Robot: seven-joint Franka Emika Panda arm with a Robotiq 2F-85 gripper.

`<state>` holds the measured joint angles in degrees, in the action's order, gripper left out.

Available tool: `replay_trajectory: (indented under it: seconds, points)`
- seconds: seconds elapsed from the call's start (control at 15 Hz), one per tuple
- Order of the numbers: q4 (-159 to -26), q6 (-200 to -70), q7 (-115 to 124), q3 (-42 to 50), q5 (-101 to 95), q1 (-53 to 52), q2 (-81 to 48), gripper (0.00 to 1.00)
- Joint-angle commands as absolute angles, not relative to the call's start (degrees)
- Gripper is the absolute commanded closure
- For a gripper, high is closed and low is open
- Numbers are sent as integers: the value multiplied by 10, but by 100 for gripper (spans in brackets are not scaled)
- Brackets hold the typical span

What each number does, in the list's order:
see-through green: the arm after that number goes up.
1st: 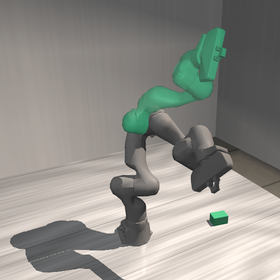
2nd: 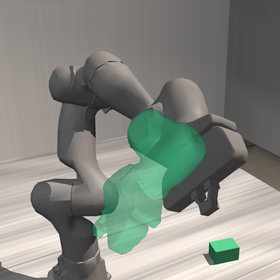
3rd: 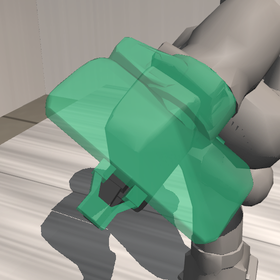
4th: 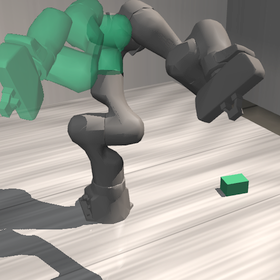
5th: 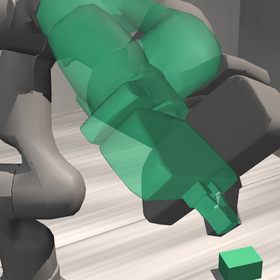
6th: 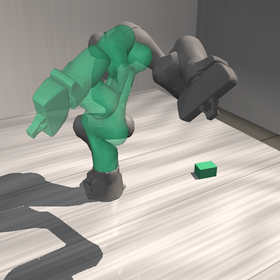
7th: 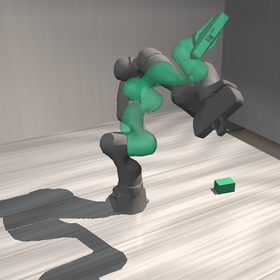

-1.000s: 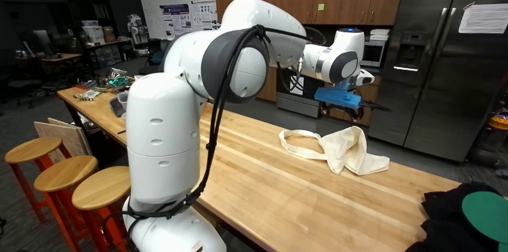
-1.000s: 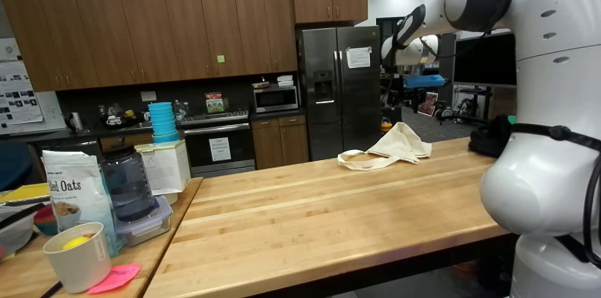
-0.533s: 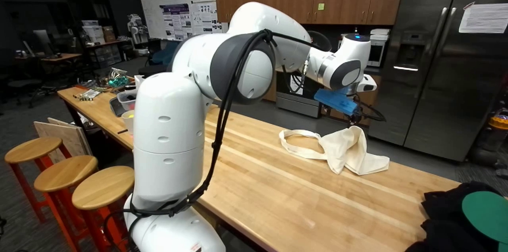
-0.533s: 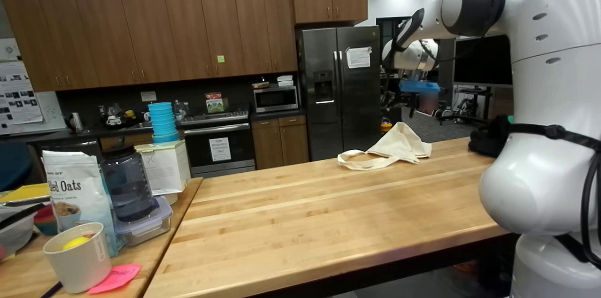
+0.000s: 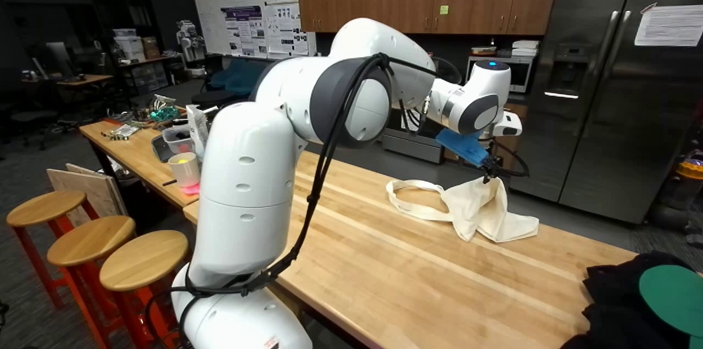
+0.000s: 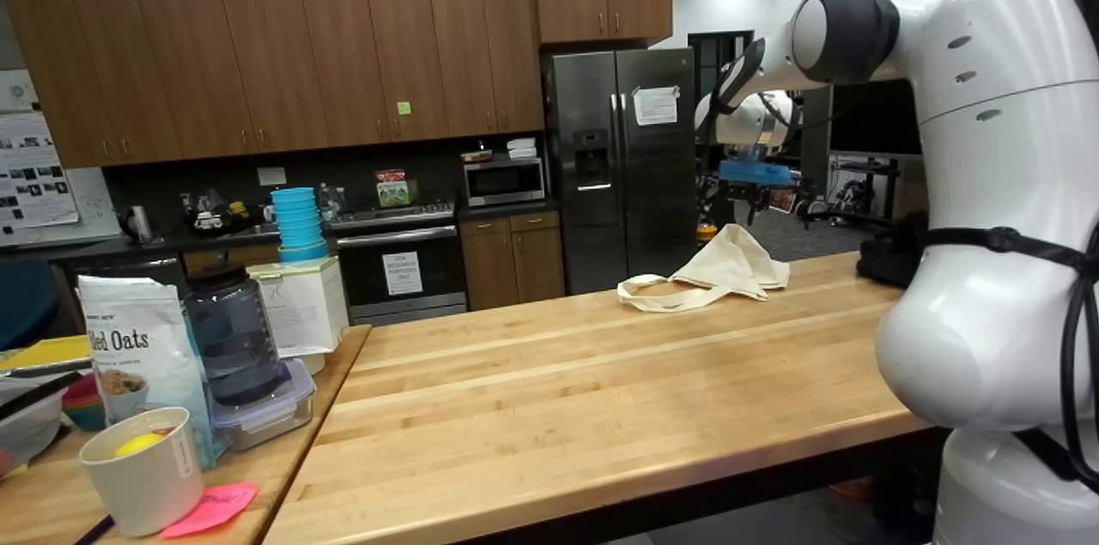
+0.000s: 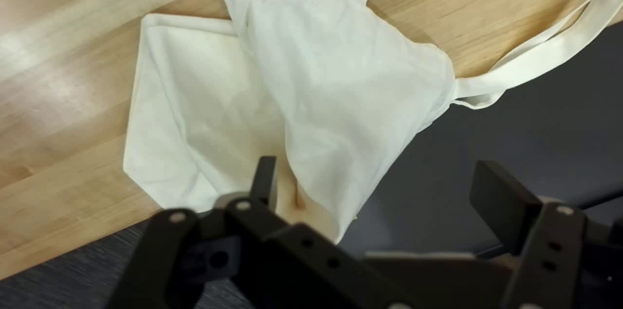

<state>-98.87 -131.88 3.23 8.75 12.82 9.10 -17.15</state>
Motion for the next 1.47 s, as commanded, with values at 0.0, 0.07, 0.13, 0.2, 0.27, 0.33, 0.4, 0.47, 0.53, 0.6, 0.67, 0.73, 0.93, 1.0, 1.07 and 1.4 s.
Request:
replay_trajectory:
  seconds: [0.0, 0.07, 0.13, 0.2, 0.27, 0.33, 0.4, 0.47, 0.53, 0.6, 0.67, 0.73, 0.93, 1.0, 1.07, 1.4]
  points:
    - [-954, -1323, 84, 90, 105, 90, -204, 0]
    - [-949, -1325, 96, 92, 100, 89, -212, 0]
    - [-940, -1328, 107, 92, 94, 89, -221, 0]
    - [-934, -1334, 116, 92, 91, 89, -231, 0]
    - [-926, -1336, 123, 92, 87, 89, -239, 0]
    - [-922, -1344, 126, 93, 85, 91, -250, 0]
    - [-917, -1348, 131, 94, 82, 91, -258, 0]
    - [-911, -1352, 135, 94, 80, 92, -266, 0]
    - [-904, -1356, 140, 95, 79, 92, -276, 0]
    - [-899, -1358, 142, 96, 78, 92, -284, 0]
    - [-889, -1358, 147, 98, 74, 91, -295, 0]
    - [-882, -1358, 151, 99, 71, 90, -303, 0]
    - [-867, -1354, 157, 101, 64, 89, -317, 26]
    - [-862, -1353, 157, 102, 59, 88, -319, 29]
    - [-861, -1352, 153, 102, 53, 88, -319, 30]
    - [-896, -1373, 135, 105, 31, 89, -270, 67]
